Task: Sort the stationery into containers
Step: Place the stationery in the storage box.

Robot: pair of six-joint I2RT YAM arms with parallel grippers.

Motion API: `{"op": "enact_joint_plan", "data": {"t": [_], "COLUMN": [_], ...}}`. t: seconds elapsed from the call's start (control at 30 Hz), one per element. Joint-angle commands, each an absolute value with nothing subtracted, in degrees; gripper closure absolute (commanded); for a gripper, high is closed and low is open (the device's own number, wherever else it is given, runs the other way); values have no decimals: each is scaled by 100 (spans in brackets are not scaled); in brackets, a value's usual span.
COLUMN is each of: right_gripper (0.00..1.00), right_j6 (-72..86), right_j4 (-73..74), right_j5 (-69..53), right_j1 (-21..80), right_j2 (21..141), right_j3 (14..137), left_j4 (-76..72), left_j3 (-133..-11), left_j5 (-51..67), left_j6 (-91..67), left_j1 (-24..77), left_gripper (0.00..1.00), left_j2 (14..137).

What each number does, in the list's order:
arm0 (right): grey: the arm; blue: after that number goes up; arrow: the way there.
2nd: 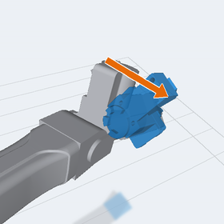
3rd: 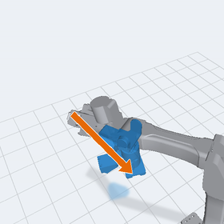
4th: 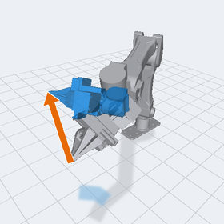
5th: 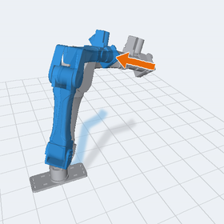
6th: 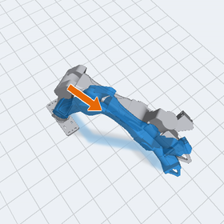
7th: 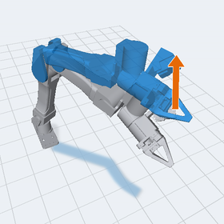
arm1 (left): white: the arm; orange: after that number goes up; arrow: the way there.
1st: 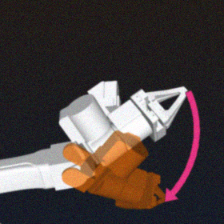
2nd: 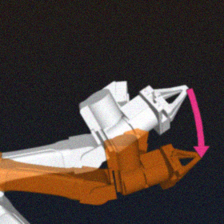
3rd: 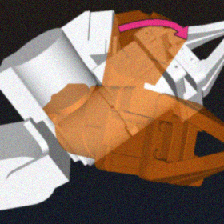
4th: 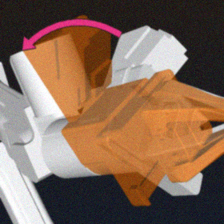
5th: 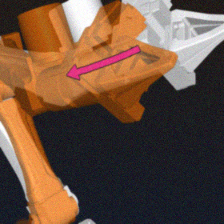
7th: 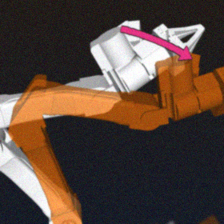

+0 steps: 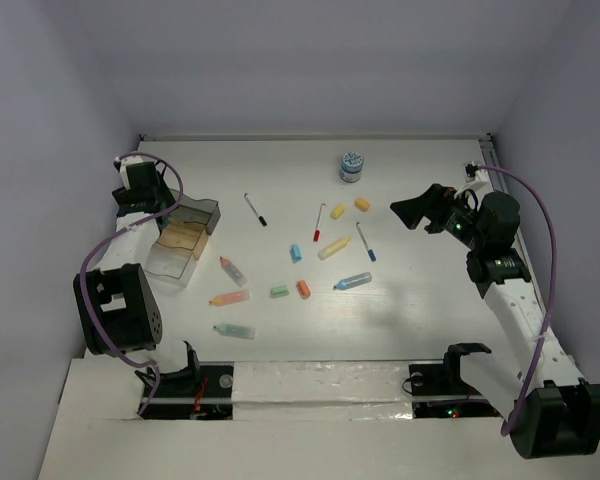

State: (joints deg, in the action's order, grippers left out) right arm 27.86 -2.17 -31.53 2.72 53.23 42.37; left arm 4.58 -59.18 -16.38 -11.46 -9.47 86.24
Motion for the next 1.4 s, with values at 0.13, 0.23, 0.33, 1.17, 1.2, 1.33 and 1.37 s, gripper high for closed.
{"op": "enact_joint_plan", "data": {"t": [0.13, 0.23, 0.33, 1.17, 1.2, 1.33, 1.37], "right_gripper": [0, 0, 0, 0, 0, 0, 0], "right_j6": [2725, 2725, 2733, 2742, 2733, 2725, 2725], "right_j4": [-387, -387, -387, -404, -404, -404, -396], "right_j5": [-3182, -3199, -3217, -3226, -3208, -3182, -3182], "right_j1": [325, 325, 325, 325, 325, 325, 325], "right_j2": [5265, 5256, 5238, 5265, 5265, 5291, 5300], "right_j3": [4342, 4342, 4342, 4324, 4324, 4333, 4324], "left_j4": [325, 282, 237, 396, 404, 387, 378], "left_j3": [-5915, -5793, -5731, -5827, -5827, -5862, -5862], "left_j5": [-1925, -1881, -1793, -1898, -1907, -1907, -1899], "left_j6": [-1116, -1116, -1125, -1116, -1116, -1169, -1178], "left_j1": [-984, -984, -984, -984, -984, -984, -984], "left_gripper": [66, 67, 68, 76, 76, 64, 57], "left_j2": [8297, 8148, 8016, 8358, 8376, 8429, 8437]}}
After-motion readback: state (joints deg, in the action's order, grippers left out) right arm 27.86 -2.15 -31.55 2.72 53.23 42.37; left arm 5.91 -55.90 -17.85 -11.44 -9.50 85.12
